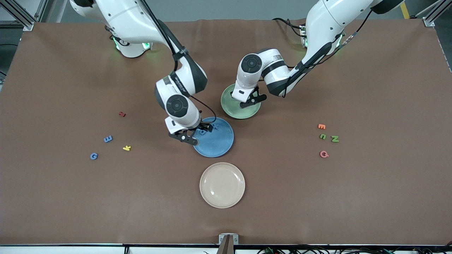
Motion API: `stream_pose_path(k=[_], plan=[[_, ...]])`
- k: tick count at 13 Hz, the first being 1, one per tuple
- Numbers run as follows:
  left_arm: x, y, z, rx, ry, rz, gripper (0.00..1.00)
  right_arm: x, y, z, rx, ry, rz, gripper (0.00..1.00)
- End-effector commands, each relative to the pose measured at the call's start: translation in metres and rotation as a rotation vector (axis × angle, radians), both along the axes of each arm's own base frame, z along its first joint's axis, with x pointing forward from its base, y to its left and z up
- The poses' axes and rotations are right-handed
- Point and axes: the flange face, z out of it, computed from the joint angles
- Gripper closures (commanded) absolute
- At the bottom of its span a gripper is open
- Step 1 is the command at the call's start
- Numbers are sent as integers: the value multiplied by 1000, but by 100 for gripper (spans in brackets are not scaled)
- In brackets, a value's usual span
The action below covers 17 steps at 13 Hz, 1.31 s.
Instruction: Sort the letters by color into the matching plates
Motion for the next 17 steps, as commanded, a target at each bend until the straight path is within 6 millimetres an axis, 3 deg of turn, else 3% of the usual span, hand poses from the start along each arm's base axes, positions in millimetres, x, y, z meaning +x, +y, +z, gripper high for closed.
stream_pose_path(k=[1,2,5,7,9,12,15,16,17], plan=[[0,-8,-2,-1,-17,0,100,10,-72,61,27,71,33,0],[1,-7,-3,1,-16,2,100,10,-96,72,30,84,59,0],[-1,-6,-8,4,-5,1,100,15,-195,95,0,46,197,0],[-1,-5,-9,8,-4,1,100,28,-267,96,-16,36,320,0],[-1,-5,-12,9,4,4,99,38,-324,89,-21,30,390,0],[-1,-4,-13,10,4,7,98,41,-370,66,9,-28,530,0],[5,-5,-10,4,-2,13,96,37,-384,33,-12,-58,627,0],[5,-5,-10,4,-2,13,88,31,-385,21,-13,-79,643,0],[5,-5,-11,4,-1,13,71,29,-389,12,-14,-107,682,1]])
